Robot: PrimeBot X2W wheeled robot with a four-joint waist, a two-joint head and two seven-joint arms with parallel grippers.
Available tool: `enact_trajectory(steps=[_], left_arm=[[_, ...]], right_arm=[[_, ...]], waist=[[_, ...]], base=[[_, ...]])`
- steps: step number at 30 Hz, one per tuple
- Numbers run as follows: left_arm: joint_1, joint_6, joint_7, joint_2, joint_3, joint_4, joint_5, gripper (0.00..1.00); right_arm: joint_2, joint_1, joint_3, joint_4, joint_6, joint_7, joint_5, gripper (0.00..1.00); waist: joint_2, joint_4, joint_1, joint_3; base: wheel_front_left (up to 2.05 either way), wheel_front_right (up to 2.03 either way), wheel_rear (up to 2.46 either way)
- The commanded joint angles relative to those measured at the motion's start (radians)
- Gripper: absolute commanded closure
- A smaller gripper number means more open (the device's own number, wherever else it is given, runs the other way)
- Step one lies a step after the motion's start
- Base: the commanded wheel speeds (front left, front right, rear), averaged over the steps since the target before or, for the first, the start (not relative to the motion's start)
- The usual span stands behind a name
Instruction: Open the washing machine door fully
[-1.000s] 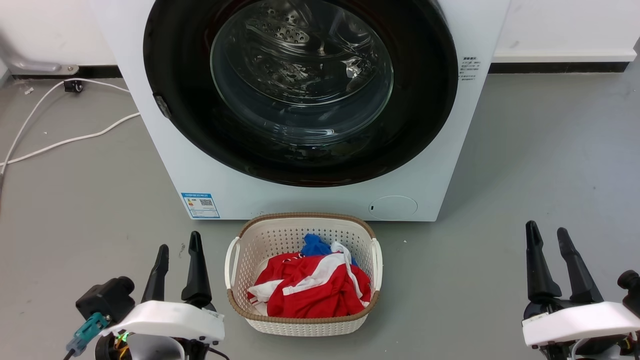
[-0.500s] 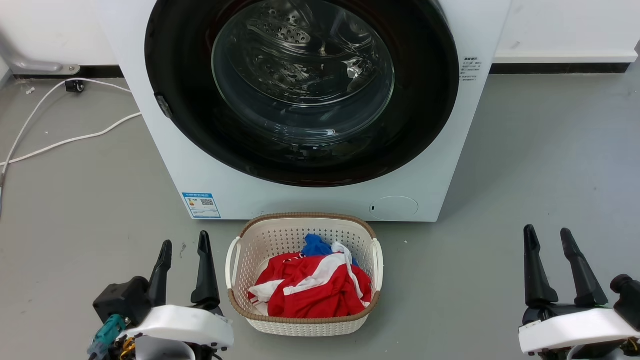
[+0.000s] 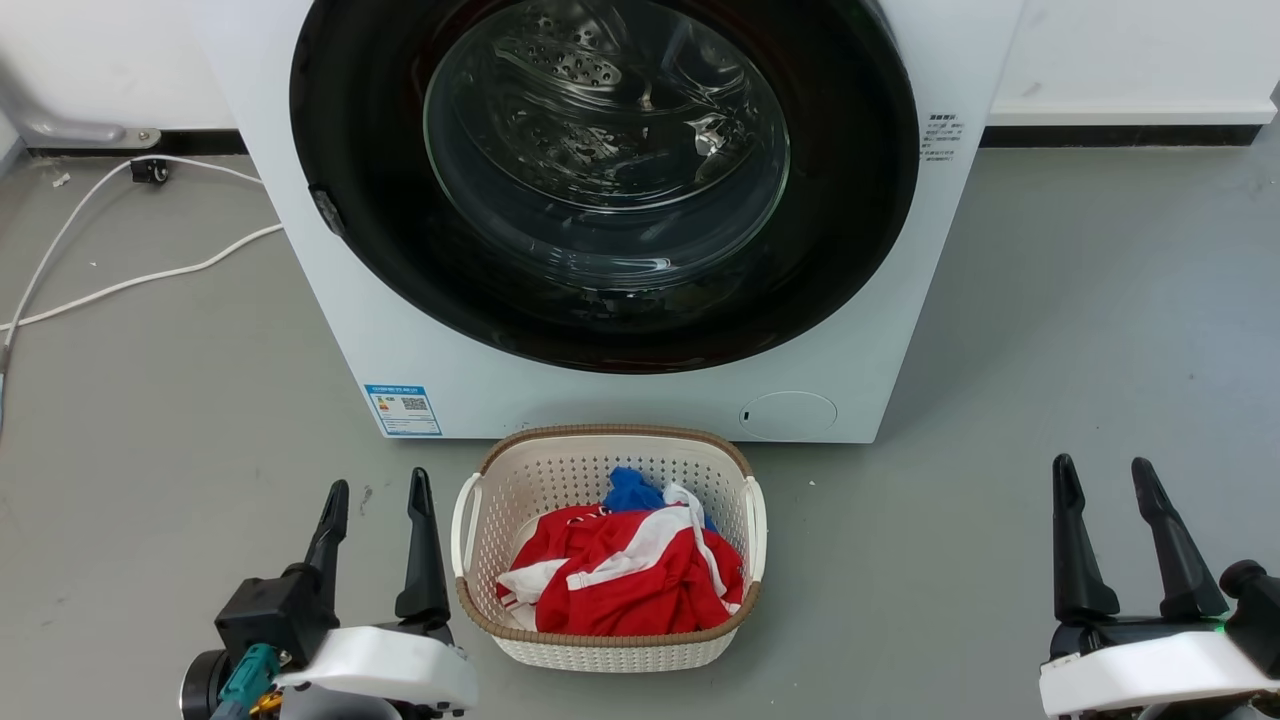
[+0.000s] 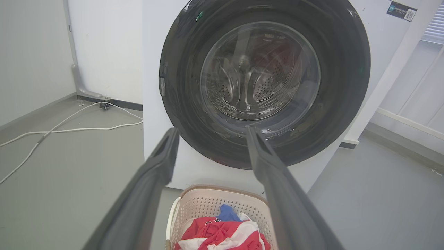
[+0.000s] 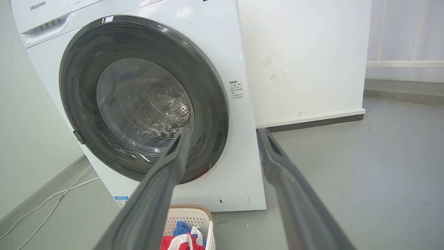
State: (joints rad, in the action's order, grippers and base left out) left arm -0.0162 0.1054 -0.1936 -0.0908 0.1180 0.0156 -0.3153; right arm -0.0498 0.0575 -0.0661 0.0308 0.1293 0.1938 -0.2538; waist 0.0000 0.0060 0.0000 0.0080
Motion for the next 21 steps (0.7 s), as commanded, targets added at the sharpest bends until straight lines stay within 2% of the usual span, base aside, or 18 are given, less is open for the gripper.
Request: enact_trajectory(steps=[1, 21], left_arm=[[-0.005, -0.004, -0.009, -0.002, 0.000, -0.009, 0.026, 0.00], [-0.028, -0.031, -0.050, 0.023, -0.014, -0.006, 0.179, 0.00]], right_arm=[[-0.001, 0.005, -0.002, 0.013, 0.002, 0.010, 0.023, 0.00], [-0.001, 0.029, -0.002, 0.029, 0.002, 0.049, 0.098, 0.00]], waist=[[0.0000, 0.000, 0.0000, 0.000], [0.0000, 0.006, 0.0000, 0.003]], base=[[0.00, 0.00, 0.00], [0.00, 0.00, 0.00]])
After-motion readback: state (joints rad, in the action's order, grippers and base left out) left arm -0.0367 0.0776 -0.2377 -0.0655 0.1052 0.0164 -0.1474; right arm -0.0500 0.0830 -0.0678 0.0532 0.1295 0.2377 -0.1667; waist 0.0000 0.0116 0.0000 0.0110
